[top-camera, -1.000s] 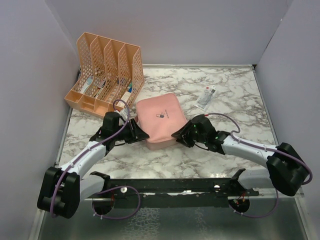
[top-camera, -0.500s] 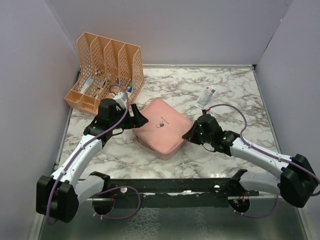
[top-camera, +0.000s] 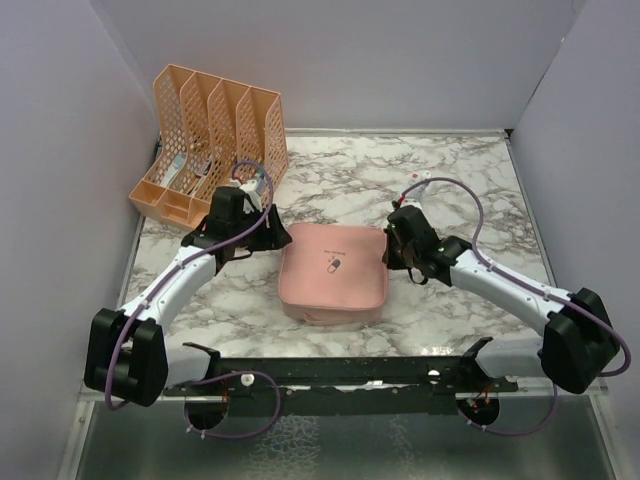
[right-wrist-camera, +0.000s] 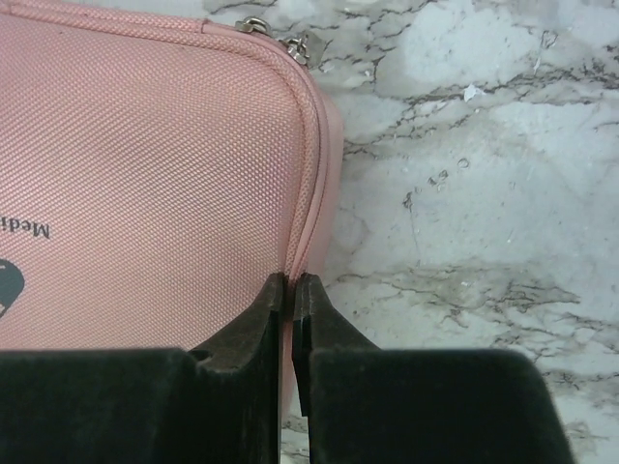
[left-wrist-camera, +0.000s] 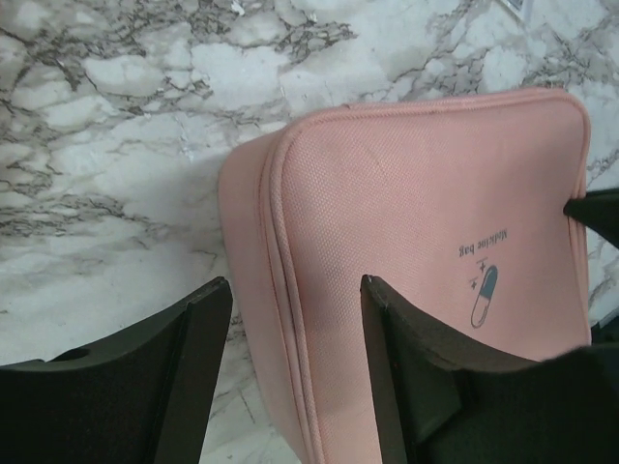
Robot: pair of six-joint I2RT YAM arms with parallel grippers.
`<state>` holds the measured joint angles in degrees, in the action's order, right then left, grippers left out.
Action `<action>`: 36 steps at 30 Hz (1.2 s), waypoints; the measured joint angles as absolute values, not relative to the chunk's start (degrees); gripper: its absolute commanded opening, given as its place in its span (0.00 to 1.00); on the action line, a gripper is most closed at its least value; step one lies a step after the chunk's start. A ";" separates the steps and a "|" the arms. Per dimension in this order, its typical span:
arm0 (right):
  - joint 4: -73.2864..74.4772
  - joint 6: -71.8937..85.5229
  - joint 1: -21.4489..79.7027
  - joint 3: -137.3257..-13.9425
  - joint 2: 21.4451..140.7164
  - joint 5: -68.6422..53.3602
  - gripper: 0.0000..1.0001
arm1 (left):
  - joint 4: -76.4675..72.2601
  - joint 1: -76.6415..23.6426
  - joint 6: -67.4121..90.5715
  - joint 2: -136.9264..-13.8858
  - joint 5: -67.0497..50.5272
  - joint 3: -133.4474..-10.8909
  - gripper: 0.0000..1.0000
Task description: Organize the medicine kit
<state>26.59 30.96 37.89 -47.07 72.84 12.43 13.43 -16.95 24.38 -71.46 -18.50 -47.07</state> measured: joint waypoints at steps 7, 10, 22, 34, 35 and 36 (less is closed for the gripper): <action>25.43 31.24 37.01 -50.19 77.28 13.17 0.01 | 11.03 -16.95 30.00 -69.45 -23.42 -40.42 0.43; 25.08 33.12 37.01 -50.33 77.65 14.11 0.01 | 10.13 -16.95 32.58 -69.17 -23.92 -38.04 0.30; 23.75 36.36 36.12 -50.89 78.94 18.26 0.01 | 4.95 -16.60 36.58 -77.56 -22.46 -42.48 0.21; 26.59 32.75 35.68 -53.76 72.44 18.87 0.80 | 12.34 -16.62 34.17 -69.67 -13.76 -44.80 0.77; 27.35 32.47 35.68 -53.93 70.67 18.87 0.81 | 14.02 -16.62 33.85 -67.75 -12.73 -45.69 0.79; 28.03 32.21 35.68 -54.00 68.27 18.90 0.82 | 15.92 -16.62 33.61 -65.14 -11.46 -46.98 0.81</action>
<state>28.03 32.21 35.68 -54.00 68.27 18.90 15.92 -16.62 33.61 -65.14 -11.46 -46.98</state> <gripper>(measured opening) 0.770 0.745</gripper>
